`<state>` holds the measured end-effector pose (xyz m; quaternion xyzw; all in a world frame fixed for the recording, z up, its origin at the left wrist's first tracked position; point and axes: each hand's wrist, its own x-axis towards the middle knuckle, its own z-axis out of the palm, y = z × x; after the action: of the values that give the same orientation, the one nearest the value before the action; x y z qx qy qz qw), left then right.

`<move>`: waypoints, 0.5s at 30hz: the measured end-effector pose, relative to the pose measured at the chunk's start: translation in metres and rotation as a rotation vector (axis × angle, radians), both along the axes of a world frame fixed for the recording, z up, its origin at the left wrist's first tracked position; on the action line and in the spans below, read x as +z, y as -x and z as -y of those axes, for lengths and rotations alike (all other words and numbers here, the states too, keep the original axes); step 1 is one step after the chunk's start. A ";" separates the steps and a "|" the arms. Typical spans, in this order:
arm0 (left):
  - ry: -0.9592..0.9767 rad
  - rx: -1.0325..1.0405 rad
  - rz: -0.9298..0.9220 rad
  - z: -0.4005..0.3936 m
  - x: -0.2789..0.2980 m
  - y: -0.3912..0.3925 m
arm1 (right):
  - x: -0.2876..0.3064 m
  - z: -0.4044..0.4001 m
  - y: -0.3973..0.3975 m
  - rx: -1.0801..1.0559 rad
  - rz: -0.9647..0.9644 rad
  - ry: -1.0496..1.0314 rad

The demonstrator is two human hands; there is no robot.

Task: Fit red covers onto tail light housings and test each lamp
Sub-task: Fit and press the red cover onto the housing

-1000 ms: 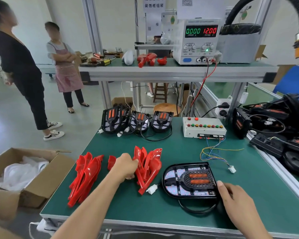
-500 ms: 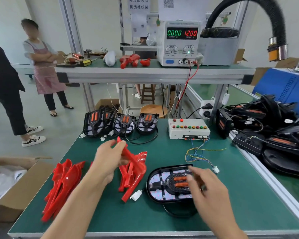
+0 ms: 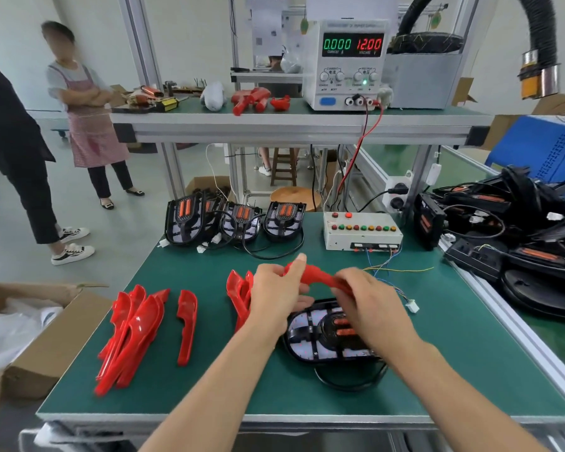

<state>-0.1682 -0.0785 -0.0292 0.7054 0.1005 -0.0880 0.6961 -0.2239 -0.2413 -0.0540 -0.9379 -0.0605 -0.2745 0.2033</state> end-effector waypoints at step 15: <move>-0.731 -0.343 0.259 -0.028 -0.028 0.020 | -0.027 0.048 -0.027 0.215 -0.476 -0.343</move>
<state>-0.1881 -0.0501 -0.0567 0.9177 -0.0819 -0.0717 0.3822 -0.1972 -0.2889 -0.0810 -0.9162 -0.0629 -0.0305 0.3947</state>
